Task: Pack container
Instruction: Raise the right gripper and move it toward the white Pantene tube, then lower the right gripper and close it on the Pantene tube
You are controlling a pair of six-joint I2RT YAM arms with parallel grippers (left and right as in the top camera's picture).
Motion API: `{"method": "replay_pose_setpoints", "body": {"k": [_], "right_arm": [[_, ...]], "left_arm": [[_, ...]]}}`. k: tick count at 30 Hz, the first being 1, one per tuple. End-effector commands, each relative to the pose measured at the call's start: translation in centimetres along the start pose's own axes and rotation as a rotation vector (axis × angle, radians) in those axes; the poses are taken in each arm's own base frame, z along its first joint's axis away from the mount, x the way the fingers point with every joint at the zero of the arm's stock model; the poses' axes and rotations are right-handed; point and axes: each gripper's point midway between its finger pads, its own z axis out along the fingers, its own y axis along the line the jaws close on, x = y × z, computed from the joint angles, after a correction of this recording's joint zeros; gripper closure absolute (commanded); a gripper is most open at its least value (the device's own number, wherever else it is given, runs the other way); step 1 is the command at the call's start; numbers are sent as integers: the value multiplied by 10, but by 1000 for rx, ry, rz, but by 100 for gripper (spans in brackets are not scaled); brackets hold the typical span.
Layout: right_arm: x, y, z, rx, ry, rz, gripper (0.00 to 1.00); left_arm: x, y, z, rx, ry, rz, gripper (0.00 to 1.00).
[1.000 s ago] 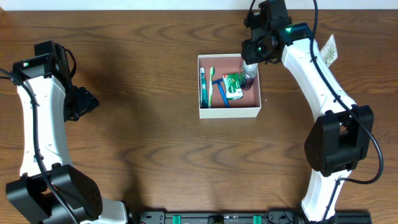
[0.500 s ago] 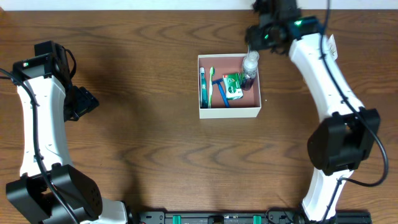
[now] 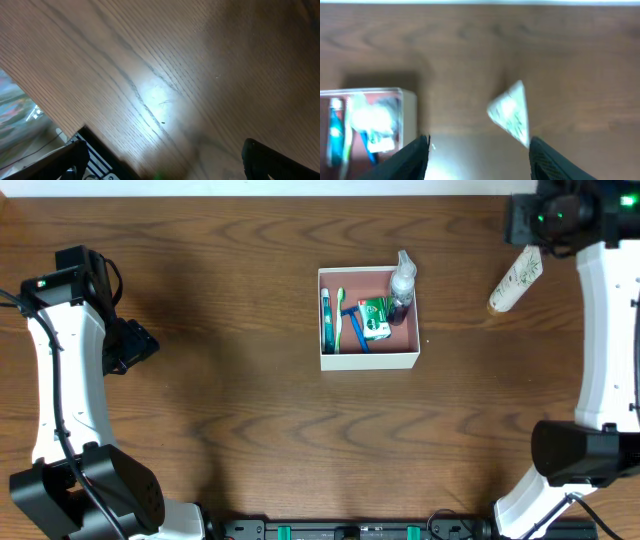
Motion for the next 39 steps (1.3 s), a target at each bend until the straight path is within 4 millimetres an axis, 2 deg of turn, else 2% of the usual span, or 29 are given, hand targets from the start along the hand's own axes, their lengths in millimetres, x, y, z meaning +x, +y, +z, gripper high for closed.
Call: {"method": "replay_pose_setpoints", "body": {"k": [1, 6, 15, 31, 39], "right_arm": [[13, -25, 7, 77, 62, 6, 38], [36, -45, 11, 108, 155, 32, 38], [41, -73, 14, 129, 169, 55, 39], [43, -60, 65, 4, 146, -50, 40], [63, -63, 103, 5, 170, -40, 41]], "left_arm": [[-1, 3, 2, -15, 3, 10, 2], [-1, 3, 2, -15, 3, 10, 2], [-1, 3, 2, -16, 3, 10, 2], [-1, 3, 2, -15, 3, 10, 2], [-1, 3, 2, -15, 3, 10, 2]]}}
